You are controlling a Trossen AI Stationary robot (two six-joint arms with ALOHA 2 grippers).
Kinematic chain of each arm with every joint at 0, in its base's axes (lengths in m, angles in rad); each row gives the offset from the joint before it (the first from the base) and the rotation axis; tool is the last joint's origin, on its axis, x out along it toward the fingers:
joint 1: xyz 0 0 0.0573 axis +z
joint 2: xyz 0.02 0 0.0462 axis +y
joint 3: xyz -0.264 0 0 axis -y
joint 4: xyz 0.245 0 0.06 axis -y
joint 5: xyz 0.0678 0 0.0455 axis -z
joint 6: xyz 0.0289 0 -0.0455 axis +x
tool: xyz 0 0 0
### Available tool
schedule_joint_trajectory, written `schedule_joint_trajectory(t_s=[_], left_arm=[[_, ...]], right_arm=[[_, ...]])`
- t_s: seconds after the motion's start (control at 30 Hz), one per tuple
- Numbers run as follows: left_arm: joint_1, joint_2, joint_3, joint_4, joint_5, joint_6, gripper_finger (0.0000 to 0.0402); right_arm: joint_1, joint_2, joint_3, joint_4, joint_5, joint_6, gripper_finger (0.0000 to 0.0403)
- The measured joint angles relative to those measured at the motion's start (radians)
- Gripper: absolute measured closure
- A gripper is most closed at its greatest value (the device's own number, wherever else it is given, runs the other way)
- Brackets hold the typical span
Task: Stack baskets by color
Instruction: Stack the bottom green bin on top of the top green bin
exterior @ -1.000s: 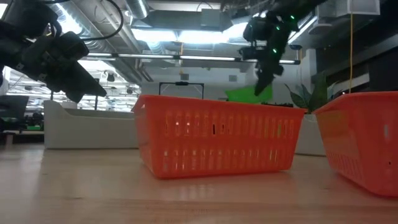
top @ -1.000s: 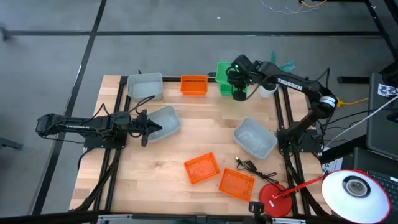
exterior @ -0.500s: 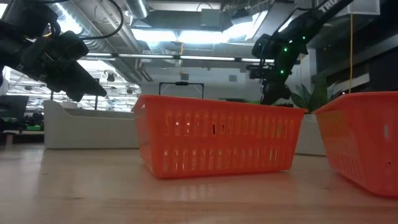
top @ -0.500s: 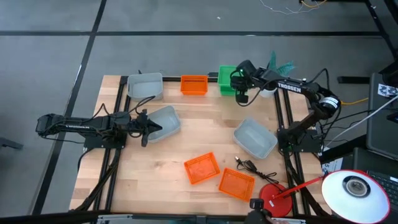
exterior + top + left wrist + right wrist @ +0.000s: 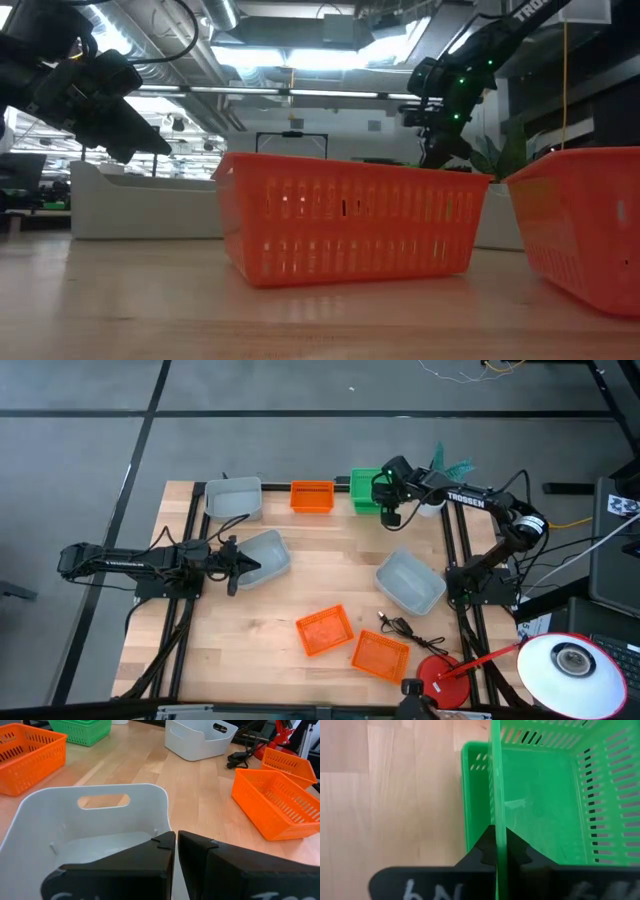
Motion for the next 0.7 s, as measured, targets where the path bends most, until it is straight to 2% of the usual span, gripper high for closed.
schedule_joint_trajectory(t_s=[0.33,0.7], left_arm=[[0.0,0.0,0.0,0.0,0.0,0.0,0.0388],[0.0,0.0,0.0,0.0,0.0,0.0,0.0388]], right_arm=[[-0.013,0.0,0.0,-0.027,-0.008,0.0,0.0402],[-0.013,0.001,0.0,-0.031,-0.007,0.002,0.0381]])
